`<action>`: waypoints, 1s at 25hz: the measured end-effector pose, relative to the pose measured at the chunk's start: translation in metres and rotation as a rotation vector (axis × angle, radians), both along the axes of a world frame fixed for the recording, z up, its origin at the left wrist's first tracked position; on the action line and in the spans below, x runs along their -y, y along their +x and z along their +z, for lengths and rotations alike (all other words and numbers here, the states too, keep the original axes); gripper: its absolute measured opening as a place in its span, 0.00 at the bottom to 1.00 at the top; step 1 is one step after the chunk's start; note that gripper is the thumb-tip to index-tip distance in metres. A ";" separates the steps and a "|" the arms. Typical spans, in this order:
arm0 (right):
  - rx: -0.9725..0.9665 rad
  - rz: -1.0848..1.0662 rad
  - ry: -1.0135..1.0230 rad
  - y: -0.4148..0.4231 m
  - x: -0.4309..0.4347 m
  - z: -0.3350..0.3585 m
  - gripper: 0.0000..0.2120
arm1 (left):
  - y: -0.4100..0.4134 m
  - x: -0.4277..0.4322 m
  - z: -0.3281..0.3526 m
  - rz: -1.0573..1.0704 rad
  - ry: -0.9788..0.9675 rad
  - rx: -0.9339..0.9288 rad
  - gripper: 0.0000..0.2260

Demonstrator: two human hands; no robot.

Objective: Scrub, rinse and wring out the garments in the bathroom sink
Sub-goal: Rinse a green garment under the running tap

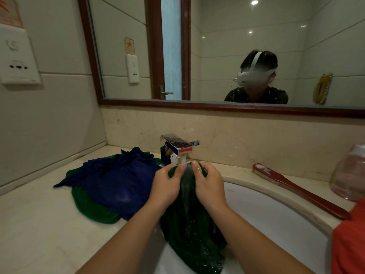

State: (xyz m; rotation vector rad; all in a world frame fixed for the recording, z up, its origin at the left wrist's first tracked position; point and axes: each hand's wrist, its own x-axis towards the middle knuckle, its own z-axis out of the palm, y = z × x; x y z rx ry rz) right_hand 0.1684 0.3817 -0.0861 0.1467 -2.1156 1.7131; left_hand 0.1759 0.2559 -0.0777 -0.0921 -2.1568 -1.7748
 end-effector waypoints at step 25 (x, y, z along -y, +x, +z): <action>0.084 0.207 0.093 0.007 0.010 0.003 0.11 | 0.002 0.000 0.008 0.315 0.213 -0.117 0.06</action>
